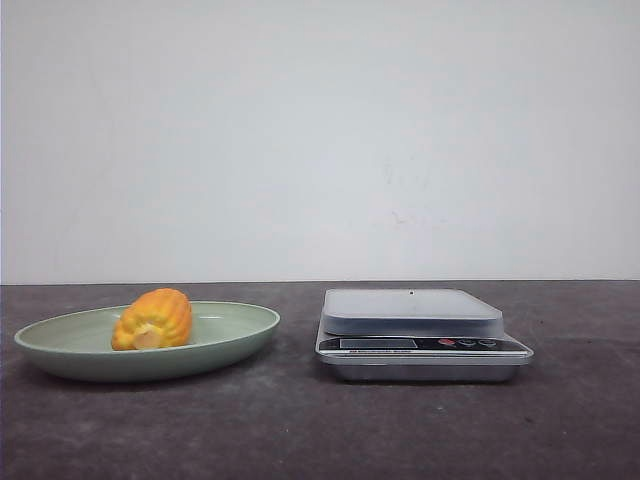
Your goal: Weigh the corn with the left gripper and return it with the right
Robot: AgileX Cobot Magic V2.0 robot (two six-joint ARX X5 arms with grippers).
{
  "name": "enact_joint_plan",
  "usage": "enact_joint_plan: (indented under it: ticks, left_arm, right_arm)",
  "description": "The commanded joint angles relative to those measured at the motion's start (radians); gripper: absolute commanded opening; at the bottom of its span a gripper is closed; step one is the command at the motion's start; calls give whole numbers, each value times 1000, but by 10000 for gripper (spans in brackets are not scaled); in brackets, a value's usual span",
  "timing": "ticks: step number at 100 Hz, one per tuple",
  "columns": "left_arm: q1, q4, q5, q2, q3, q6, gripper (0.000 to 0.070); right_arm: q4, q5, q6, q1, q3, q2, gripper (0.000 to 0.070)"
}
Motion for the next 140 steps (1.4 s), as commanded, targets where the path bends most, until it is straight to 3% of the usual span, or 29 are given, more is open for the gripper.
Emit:
enact_joint_plan:
  ticks: [1,23,45,50,55,59,62,64,65,140]
  left_arm:
    - [-4,18,13,0,6,9,393]
    - [-4,57,83,0,-23,-3,393]
    - [-4,79,84,0,-58,-5,387]
    - [-4,87,84,0,-67,-6,372]
    - [-4,97,84,0,-77,-6,268]
    - [-4,103,84,0,-85,-5,141]
    - [-4,108,84,0,-90,-3,17]
    - [-4,109,84,0,-93,-2,0]
    - [-4,109,84,0,-95,-1,4]
    - [-4,107,83,0,-98,5,18]
  right_arm:
    - [-10,3,61,3,-40,-62,539]
    - [5,-6,164,-2,-340,-338,540]
    - [38,-30,164,-2,-566,-530,512]
    - [37,-29,161,-2,-589,-546,450]
    - [37,-29,160,-2,-600,-548,364]
    - [37,-29,153,-2,-603,-548,244]
    - [38,-29,142,-2,-603,-548,111]
    - [40,-29,134,-2,-603,-548,9]
    - [42,-29,131,-2,-603,-548,0]
    - [68,-29,119,-2,-603,-548,11]
